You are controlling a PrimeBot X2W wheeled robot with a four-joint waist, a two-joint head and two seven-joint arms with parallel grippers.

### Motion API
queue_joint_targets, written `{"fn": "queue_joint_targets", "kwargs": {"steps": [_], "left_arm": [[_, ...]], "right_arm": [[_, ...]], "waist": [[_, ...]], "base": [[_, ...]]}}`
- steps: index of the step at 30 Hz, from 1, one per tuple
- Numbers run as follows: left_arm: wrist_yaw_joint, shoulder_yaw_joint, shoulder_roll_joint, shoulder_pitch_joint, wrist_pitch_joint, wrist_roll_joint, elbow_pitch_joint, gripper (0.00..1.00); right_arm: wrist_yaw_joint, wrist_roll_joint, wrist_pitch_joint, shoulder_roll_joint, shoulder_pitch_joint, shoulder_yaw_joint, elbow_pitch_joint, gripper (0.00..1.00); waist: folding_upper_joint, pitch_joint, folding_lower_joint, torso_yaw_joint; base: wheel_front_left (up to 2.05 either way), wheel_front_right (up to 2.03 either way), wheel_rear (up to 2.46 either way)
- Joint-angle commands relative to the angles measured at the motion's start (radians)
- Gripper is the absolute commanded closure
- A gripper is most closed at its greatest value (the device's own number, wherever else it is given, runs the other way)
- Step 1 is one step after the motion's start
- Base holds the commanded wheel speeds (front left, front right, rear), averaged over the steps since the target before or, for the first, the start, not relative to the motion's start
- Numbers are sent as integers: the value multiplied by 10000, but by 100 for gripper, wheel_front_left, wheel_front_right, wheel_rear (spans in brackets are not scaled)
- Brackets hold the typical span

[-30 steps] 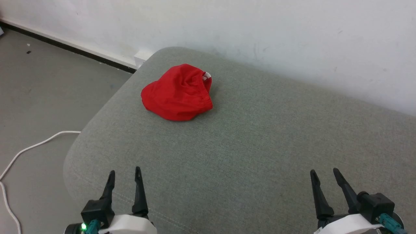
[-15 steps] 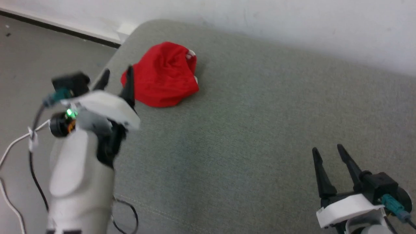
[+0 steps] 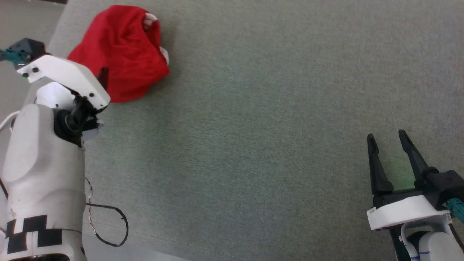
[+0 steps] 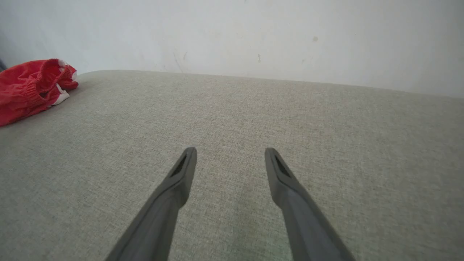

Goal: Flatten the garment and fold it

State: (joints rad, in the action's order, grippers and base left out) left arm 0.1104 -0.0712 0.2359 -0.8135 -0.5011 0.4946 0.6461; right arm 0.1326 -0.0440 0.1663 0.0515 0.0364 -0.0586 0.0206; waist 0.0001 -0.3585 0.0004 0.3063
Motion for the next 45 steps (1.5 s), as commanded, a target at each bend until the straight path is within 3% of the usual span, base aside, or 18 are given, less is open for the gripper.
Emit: {"fn": "queue_joint_targets", "kwargs": {"steps": [1, 13, 14, 15, 16, 19, 25, 33, 40, 45], "left_arm": [[145, -117, 121, -134, -93, 92, 11, 0], [240, 37, -295, 67, -1343, 585, 439, 0], [263, 58, -260, 97, -1368, 561, 424, 4], [300, 34, -238, 138, -1377, 575, 411, 96], [320, 30, -205, 189, -1398, 576, 396, 100], [350, -138, -140, 258, -967, 629, 110, 100], [413, -551, 61, 28, 944, 483, -744, 100], [-534, -224, 251, -1145, 2211, 383, -1916, 100], [-1473, 674, -641, -1534, 1961, 773, -2002, 100], [-1839, 1731, -1429, -729, 1762, 761, -1357, 100]], "right_arm": [[-19, 65, -30, -13, 160, 21, 147, 0], [-19, 174, -163, -13, 236, -197, 461, 0], [-19, 147, -158, -13, 242, -171, 445, 0], [-19, 126, -156, -13, 246, -127, 422, 0], [-19, 108, -152, -13, 244, -75, 390, 0], [-19, 37, -116, -13, 220, -22, 247, 0], [-19, -206, 115, -13, 129, 91, -262, 0], [-19, -864, 531, -13, -17, 493, -1360, 0], [-19, -1347, 798, -13, -270, 661, -2129, 0], [-19, -1524, 889, -13, -454, 545, -2422, 0]], "waist": [[-1, -1149, -4, -851], [-1, -1623, -4, -543], [-1, -1583, -4, -542], [-1, -1530, -4, -549], [-1, -1467, -4, -558], [-1, -1261, -4, -565], [-1, -420, -4, -591], [-1, 1387, -4, -934], [-1, 2527, -4, -1508], [-1, 2873, -4, -1943]], "base": [[0, 0, 0], [0, 0, 0], [0, 0, 0], [0, 0, 0], [0, 0, 0], [0, 0, 0], [0, 0, 0], [0, 0, 0], [0, 0, 0], [0, 0, 0]]}}
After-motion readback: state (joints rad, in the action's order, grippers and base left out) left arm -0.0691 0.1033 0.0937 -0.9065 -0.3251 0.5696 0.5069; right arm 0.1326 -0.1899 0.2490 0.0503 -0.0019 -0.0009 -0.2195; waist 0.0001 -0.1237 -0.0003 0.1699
